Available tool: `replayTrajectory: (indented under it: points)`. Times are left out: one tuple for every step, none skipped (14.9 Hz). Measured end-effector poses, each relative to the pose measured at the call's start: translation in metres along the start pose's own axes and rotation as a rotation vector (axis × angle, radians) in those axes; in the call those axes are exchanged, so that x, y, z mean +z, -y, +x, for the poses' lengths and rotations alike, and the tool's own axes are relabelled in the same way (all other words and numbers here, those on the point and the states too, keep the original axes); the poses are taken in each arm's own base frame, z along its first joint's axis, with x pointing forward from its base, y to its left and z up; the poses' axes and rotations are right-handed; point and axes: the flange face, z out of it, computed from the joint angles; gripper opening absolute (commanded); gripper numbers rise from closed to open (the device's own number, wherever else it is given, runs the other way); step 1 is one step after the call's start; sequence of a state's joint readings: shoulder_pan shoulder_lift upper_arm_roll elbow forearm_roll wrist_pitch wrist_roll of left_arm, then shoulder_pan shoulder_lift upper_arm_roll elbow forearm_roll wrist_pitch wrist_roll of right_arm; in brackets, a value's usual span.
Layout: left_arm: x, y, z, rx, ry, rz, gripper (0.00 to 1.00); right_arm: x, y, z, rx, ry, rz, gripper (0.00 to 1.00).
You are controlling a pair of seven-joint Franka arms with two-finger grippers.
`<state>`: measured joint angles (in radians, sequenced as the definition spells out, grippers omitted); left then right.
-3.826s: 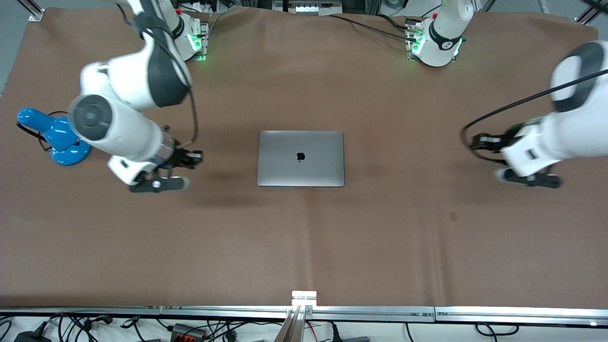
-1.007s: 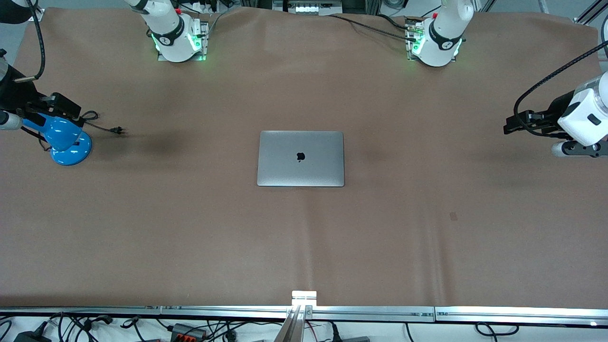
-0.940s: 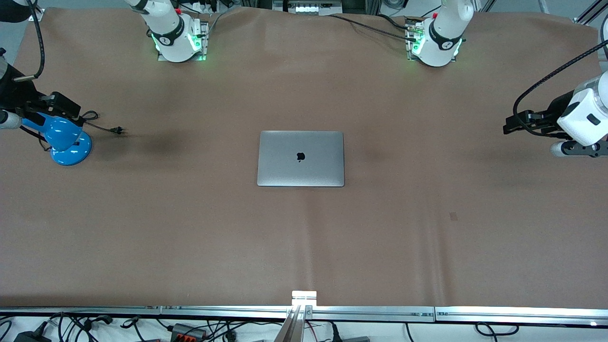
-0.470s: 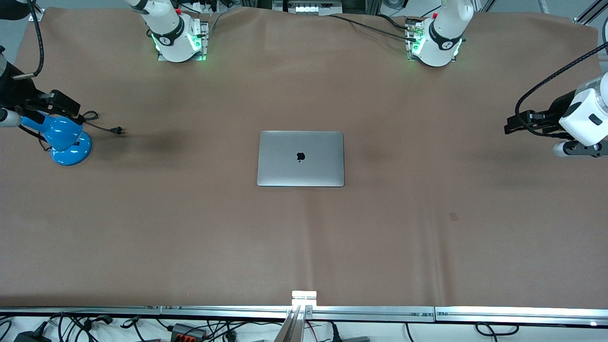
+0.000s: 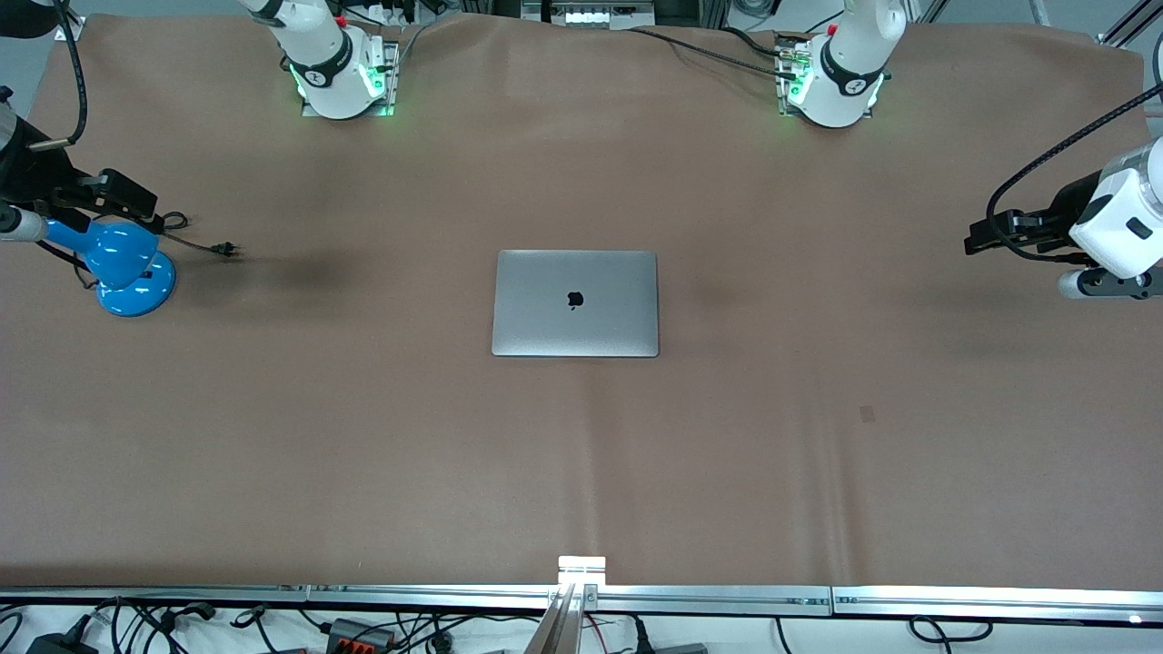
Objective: Close laptop with both arms from behind
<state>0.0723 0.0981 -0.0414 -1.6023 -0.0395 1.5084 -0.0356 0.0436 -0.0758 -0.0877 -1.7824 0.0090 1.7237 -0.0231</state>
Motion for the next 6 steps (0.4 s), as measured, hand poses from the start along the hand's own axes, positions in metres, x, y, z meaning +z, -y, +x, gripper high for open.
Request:
replayTrajectory:
  points:
    - [0.0001,-0.0007,-0.0003,-0.004,0.002,0.0,1.0,0.0001,0.0,-0.0001,0.0,0.001,0.0,1.0]
    - [0.0002,-0.0016,-0.0004,-0.007,0.003,0.001,1.0,0.0001,0.0,-0.0001,0.0,0.001,0.0,1.0]
    - [0.0003,-0.0023,-0.0005,-0.01,0.003,0.001,1.0,0.0002,0.0,-0.0002,0.0,0.002,0.0,1.0]
    - [0.0003,-0.0028,-0.0006,-0.011,0.004,0.001,1.0,0.0003,0.0001,-0.0004,0.0,0.004,0.0,1.0]
    - [0.0004,-0.0028,-0.0006,-0.012,0.004,0.001,1.0,0.0004,0.0001,-0.0005,0.0,0.005,0.0,1.0]
    - [0.0004,-0.0028,-0.0007,-0.013,0.005,0.001,1.0,0.0005,0.0001,-0.0006,0.0,0.006,0.0,1.0]
